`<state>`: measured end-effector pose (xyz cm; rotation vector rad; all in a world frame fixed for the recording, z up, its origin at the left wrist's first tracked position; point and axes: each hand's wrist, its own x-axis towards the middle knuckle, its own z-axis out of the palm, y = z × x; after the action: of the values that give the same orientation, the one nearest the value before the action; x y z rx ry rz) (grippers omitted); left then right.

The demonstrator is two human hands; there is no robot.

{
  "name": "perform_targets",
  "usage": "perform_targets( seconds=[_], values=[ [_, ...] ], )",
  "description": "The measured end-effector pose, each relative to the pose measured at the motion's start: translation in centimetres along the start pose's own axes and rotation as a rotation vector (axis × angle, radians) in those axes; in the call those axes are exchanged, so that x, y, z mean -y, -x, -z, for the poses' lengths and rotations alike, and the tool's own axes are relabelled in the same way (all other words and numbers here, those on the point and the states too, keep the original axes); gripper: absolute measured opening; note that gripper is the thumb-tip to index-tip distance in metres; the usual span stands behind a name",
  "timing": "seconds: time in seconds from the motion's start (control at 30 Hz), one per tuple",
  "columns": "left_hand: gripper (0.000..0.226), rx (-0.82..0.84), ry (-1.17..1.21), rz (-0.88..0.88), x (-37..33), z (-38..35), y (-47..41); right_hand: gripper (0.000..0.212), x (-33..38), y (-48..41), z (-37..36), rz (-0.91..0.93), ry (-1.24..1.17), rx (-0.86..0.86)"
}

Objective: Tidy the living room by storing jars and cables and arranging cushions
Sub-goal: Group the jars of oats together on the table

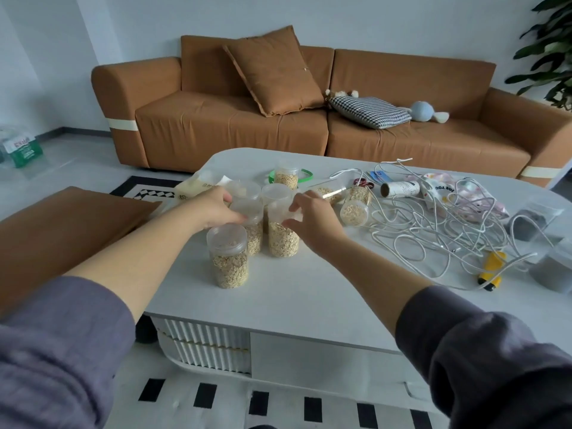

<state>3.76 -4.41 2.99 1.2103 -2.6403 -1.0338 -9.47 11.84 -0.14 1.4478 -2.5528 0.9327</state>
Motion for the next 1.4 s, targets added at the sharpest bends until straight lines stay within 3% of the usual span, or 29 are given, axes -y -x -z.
perform_targets(
  seconds=[0.07, 0.27, 0.43, 0.57, 0.83, 1.13, 1.27, 1.33, 1.4],
  values=[
    [0.025, 0.085, 0.086, 0.076, 0.5, 0.1, 0.0, 0.031, -0.1, 0.9, -0.9, -0.027, -0.001, -0.051],
    [0.029, 0.225, 0.199, 0.240, 0.5, 1.1, 0.8, 0.032, 0.9, 0.7, -2.1, -0.063, -0.052, -0.064],
    [0.044, 0.278, 0.409, 0.287, 0.6, 1.3, 0.9, 0.034, 0.8, 0.5, -0.1, -0.050, -0.011, 0.114],
    [0.060, 0.263, 0.474, 0.307, 0.7, 1.2, 1.4, 0.036, 1.3, 1.3, 1.1, -0.021, 0.024, 0.156],
    [0.064, 0.286, 0.476, 0.340, 1.5, 0.4, 2.7, 0.052, 4.6, 3.8, 0.5, 0.241, -0.023, 0.446],
    [0.054, 0.215, 0.569, 0.369, 2.5, 0.0, 2.6, 0.056, 5.0, 4.0, -0.7, 0.262, 0.100, 0.306],
    [0.031, 0.063, 0.387, 0.311, 2.1, -0.2, 2.4, 0.053, 3.9, 4.0, 0.0, 0.195, 0.127, 0.270],
    [0.029, -0.050, 0.087, 0.202, 1.7, -0.2, 2.3, 0.053, 2.5, 4.0, 1.1, 0.144, 0.156, 0.268],
    [0.041, -0.161, -0.179, 0.053, 1.3, -0.5, 2.2, 0.055, 0.8, 4.0, 2.2, 0.080, 0.188, 0.256]
  ],
)
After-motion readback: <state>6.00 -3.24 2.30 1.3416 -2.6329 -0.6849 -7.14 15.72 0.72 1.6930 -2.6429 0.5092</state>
